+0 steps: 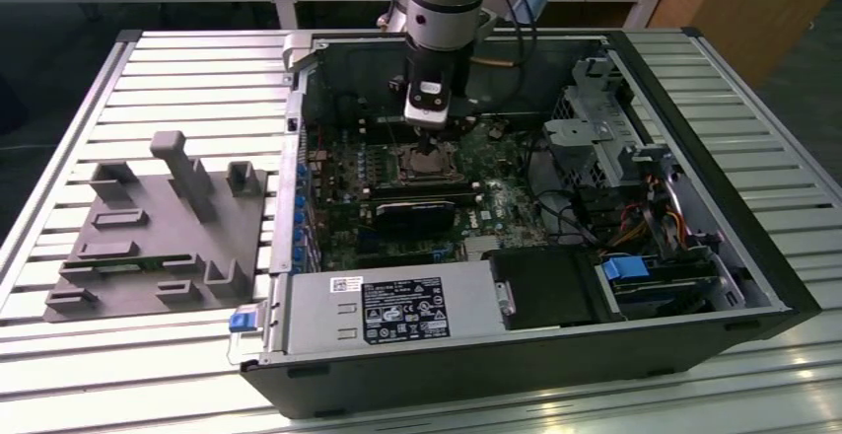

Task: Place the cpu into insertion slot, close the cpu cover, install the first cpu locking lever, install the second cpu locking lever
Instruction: 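Close the cpu cover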

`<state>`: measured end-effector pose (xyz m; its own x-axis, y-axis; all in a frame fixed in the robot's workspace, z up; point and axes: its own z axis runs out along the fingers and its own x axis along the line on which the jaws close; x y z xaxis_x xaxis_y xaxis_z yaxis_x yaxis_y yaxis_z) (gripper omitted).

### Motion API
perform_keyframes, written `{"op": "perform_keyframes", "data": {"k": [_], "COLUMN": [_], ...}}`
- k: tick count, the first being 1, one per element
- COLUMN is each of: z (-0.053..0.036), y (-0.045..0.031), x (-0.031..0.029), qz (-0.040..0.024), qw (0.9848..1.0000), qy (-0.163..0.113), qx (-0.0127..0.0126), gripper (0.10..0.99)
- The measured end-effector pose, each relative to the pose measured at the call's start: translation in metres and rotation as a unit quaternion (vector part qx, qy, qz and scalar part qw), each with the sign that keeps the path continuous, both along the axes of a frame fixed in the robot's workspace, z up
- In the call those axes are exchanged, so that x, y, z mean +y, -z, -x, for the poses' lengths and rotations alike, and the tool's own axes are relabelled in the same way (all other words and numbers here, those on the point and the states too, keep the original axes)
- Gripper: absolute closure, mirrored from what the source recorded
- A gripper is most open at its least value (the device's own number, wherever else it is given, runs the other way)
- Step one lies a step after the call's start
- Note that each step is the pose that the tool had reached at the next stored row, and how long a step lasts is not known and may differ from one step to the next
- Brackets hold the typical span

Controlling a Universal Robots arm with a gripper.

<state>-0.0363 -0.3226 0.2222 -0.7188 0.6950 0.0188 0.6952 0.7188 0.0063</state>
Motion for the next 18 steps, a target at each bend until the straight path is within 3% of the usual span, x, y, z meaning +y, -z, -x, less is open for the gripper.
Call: {"op": "perform_keyframes", "data": {"k": [1,2,9,13,18], "z": [0.0001,0.0001,0.0001,0.0001,0.0001], "y": [0.0001,0.0,0.0001,0.0001,0.0001], "x": [0.0,0.0,0.0,0.0,0.0], "qz": [0.0009,0.0009,0.0009,0.0009,0.0008], "qw": [0.9995,0.999,0.9942,0.99,0.9832], "qy": [-0.032,-0.045,-0.108,-0.141,-0.182], "qx": [-0.0001,0.0,-0.0001,-0.0001,-0.0002], "gripper": [0.984,0.984,0.984,0.984,0.984]}}
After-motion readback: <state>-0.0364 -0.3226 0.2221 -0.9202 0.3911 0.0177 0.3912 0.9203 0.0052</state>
